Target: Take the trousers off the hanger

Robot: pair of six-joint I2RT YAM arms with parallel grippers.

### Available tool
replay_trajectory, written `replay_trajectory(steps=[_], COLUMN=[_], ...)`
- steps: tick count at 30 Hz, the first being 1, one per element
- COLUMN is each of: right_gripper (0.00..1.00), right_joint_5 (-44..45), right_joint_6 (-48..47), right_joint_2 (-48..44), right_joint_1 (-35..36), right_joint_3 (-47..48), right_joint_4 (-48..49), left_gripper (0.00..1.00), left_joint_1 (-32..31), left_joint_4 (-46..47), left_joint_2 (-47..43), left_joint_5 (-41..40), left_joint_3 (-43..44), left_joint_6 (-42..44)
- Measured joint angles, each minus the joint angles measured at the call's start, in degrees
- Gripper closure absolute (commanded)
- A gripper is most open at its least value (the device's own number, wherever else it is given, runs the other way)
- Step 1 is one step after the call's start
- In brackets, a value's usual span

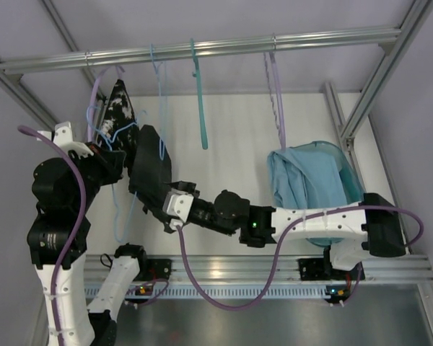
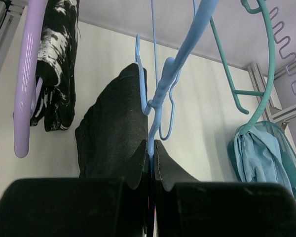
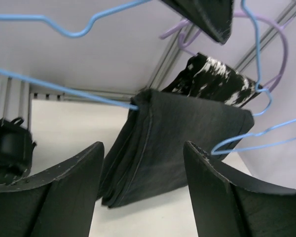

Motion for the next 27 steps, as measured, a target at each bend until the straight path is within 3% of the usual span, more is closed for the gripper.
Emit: replay_trajectory(steps=[9, 27], right_gripper=[0.46, 0.46], right_joint_5=[2.4, 3.0], right_joint_6=[0.0, -1.6], right_joint_2=[6.6, 13.9], right_joint_1=[0.0, -0.7], right_joint_3=[4.5, 7.0], right_joint_4=[6.4, 9.6], left_gripper=[1.00, 1.00], left_joint_1=[1.5, 1.6], left_joint_4=[-0.6, -0.6], left_joint_2=[-0.6, -1.9], left_joint_5=[0.8, 1.7], left_joint_3=[0.0, 0.1], left_joint_6=[-0.3, -1.6])
